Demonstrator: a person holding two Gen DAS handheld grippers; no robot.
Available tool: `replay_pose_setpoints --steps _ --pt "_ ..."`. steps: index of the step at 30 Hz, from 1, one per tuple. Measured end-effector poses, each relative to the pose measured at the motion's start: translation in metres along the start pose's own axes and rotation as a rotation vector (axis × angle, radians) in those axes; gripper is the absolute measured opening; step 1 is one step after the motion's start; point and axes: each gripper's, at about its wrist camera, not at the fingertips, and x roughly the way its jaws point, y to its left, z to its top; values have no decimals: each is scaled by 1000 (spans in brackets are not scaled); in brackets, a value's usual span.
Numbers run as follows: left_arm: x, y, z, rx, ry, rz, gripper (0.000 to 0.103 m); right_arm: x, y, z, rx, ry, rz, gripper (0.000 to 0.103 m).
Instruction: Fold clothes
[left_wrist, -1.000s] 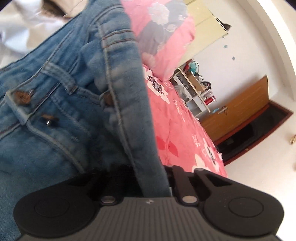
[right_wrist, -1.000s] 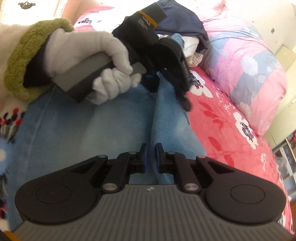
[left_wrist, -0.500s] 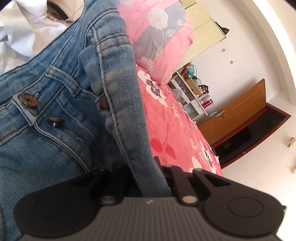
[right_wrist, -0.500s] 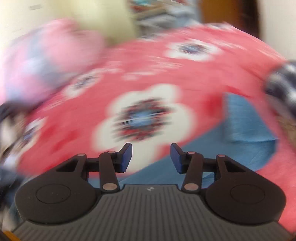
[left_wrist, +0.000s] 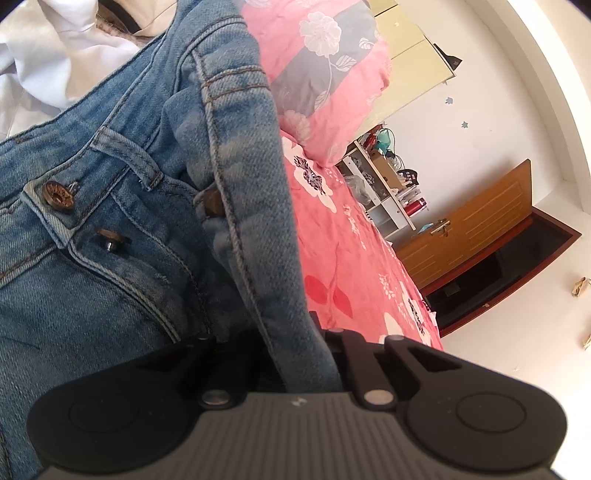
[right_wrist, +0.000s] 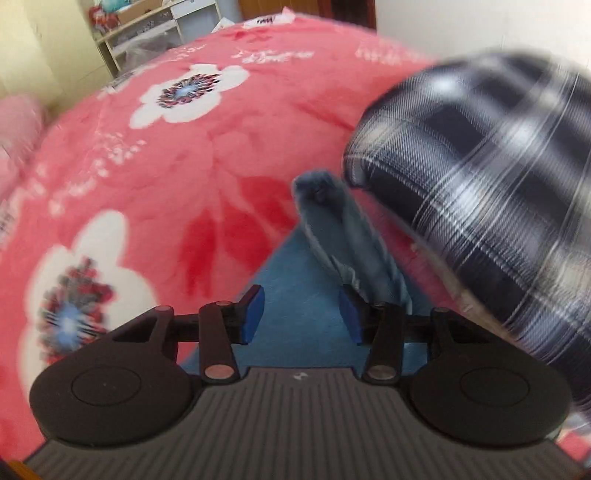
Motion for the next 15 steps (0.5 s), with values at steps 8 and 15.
replay_pose_setpoints --steps 8,15 --pt "-7 3 3 -12 10 -8 8 29 43 15 -8 147 -57 54" --pt "-10 13 9 -49 13 -23 8 44 72 10 -188 177 -192 67"
